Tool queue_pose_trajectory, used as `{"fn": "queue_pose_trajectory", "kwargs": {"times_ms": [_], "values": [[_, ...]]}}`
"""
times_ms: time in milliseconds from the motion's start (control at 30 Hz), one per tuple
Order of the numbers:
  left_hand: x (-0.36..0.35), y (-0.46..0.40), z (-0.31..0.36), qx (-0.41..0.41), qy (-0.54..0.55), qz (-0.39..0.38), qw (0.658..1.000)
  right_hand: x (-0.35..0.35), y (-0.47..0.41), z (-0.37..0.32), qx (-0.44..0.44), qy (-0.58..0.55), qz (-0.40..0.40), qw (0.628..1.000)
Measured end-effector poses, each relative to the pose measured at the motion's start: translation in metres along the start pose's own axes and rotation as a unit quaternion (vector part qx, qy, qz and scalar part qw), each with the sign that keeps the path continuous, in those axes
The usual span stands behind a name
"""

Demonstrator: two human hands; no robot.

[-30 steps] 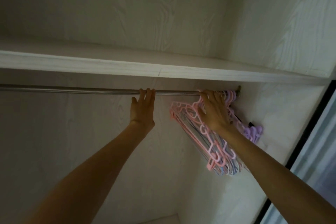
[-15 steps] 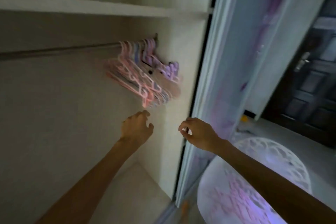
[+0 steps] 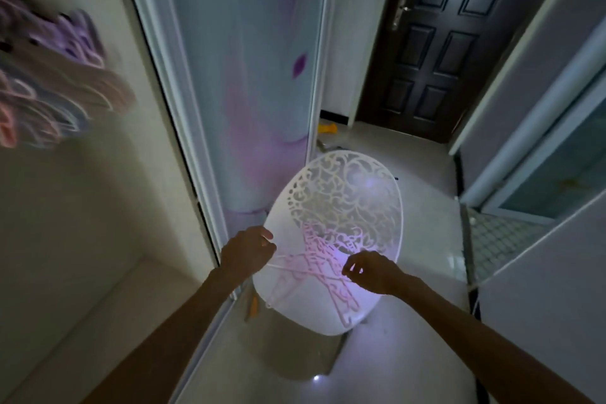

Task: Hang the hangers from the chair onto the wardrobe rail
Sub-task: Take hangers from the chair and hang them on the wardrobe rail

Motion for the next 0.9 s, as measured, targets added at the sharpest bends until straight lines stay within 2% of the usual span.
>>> {"fn": "queue_pose_trajectory", "kwargs": {"times_ms": [233,400,500,600,700,900], "values": [[-0.130,-0.050,0.013,0.092,0.033,-0.079,0.992,-0.014,-0.050,0.126,-0.091,-0.095,-0.032,0.991],[-0.211,-0.091,-0.018,0.149,0.045,-0.144,0.977,-0.045,-0.103,0.169,-0.121,-0.134,-0.067,0.981],[-0.247,-0.132,-0.039,0.156,-0.008,-0.144,0.977,-0.060,-0.149,0.186,-0.118,-0.096,-0.082,0.985],[-0.288,-0.171,-0.060,0.186,0.007,-0.161,0.969,-0.076,-0.203,0.206,-0.120,-0.055,-0.080,0.988],[-0.332,-0.208,-0.081,0.180,-0.029,-0.164,0.969,-0.101,-0.257,0.232,-0.130,-0.031,-0.076,0.988],[-0.381,-0.233,-0.105,0.211,-0.102,-0.152,0.960,-0.147,-0.327,0.255,-0.094,0.058,-0.054,0.992]]}}
Point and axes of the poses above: each hand's wrist, its own y-axis away from the middle knuckle, its own x-axis out of the back of the hand, z = x × y, the point moved 10 cm from there along -y, towards the middle knuckle, and after that the axes turned 15 degrees about -y, right-handed, at the moved point
